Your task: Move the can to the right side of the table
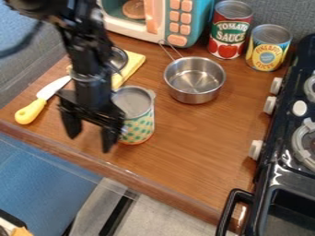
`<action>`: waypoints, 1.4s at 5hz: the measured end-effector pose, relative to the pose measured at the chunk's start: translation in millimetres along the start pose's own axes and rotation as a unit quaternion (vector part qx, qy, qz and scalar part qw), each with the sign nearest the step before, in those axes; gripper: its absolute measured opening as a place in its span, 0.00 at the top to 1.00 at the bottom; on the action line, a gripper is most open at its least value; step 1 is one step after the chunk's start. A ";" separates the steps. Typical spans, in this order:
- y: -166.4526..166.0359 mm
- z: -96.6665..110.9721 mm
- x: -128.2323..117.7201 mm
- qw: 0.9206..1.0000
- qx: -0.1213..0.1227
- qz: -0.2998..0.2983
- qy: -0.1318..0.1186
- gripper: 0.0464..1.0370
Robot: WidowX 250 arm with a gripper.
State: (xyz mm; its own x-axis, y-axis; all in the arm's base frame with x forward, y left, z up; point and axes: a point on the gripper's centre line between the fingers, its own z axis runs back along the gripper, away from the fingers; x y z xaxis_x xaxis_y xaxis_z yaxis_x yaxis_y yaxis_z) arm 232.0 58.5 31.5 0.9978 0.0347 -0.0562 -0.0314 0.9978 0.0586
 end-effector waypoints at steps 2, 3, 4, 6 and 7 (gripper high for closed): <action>-44.6 -2.7 27.8 0.999 -0.008 -0.044 -0.021 0.04; -61.3 -1.8 29.4 0.997 -0.014 -0.066 -0.024 0.04; -74.7 2.3 25.8 0.995 -0.024 -0.094 -0.022 0.04; -72.7 57.8 16.7 0.992 -0.044 -0.090 -0.078 0.04; -71.2 81.5 15.0 0.990 -0.053 -0.080 -0.106 0.04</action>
